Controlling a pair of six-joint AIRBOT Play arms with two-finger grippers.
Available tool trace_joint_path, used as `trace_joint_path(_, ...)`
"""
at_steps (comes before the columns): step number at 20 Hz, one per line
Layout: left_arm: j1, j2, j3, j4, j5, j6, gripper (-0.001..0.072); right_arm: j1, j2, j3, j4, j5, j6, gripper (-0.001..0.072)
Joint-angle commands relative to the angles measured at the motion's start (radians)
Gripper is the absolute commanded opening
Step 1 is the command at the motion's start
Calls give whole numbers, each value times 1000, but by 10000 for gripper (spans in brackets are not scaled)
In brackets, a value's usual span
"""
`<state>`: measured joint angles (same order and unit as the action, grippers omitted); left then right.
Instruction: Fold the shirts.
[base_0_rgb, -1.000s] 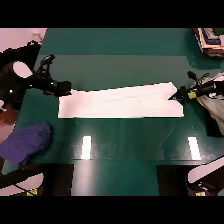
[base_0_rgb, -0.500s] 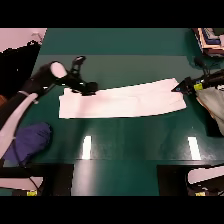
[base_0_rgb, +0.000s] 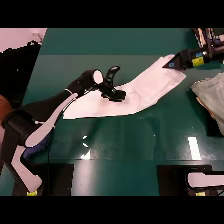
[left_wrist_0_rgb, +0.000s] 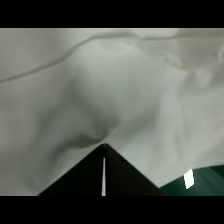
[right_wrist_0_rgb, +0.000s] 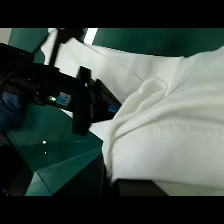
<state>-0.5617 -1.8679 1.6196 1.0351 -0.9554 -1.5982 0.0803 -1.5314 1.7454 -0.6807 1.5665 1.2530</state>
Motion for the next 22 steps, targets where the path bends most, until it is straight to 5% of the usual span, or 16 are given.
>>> trace_joint_path(1,-18,-41,16,-14,6,0,25,93,5,94,-1,-5,31,14)
trace_joint_path(7,5,-16,20,-11,-31,10,24,189,2,118,-1,-49,30,14)
trace_joint_path(13,203,183,25,135,-171,72,25,322,-41,118,7,-131,16,14)
trace_joint_path(19,513,440,25,306,-252,89,25,658,-253,176,58,-489,-131,18)
trace_joint_path(20,560,472,25,308,-251,88,25,710,-319,236,58,-537,-138,95)
trace_joint_path(22,634,520,25,308,-260,88,26,795,-447,363,58,-594,-140,573)
